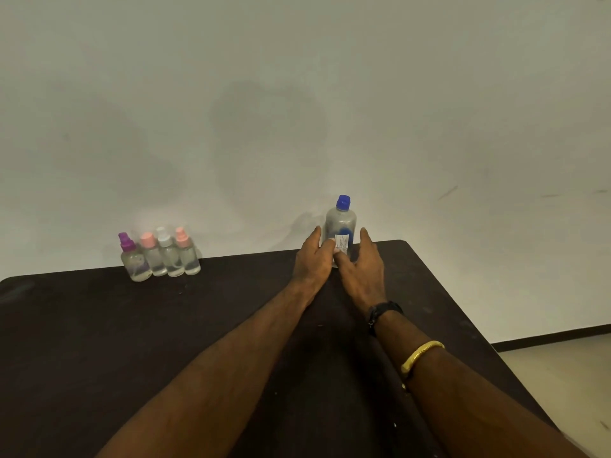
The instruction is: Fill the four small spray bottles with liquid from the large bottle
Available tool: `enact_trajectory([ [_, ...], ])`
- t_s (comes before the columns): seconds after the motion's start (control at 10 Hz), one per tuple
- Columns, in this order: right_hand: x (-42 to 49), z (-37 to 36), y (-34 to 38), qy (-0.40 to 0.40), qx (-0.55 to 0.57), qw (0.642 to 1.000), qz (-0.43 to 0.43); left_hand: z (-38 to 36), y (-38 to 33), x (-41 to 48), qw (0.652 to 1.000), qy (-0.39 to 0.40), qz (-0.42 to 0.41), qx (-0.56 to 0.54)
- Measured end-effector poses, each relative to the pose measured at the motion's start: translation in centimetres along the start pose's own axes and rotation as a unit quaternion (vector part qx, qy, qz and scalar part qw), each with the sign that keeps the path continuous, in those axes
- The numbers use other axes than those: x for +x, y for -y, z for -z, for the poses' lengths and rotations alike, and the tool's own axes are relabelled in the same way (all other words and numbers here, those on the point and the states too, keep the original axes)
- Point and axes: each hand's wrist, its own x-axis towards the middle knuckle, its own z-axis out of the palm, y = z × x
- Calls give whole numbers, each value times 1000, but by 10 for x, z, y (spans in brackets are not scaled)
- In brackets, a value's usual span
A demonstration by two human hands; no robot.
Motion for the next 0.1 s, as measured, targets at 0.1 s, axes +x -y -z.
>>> enact_trajectory([
  [0.1,-14,8,14,-14,-3,1000,11,10,-11,-18,999,-25,-13,42],
])
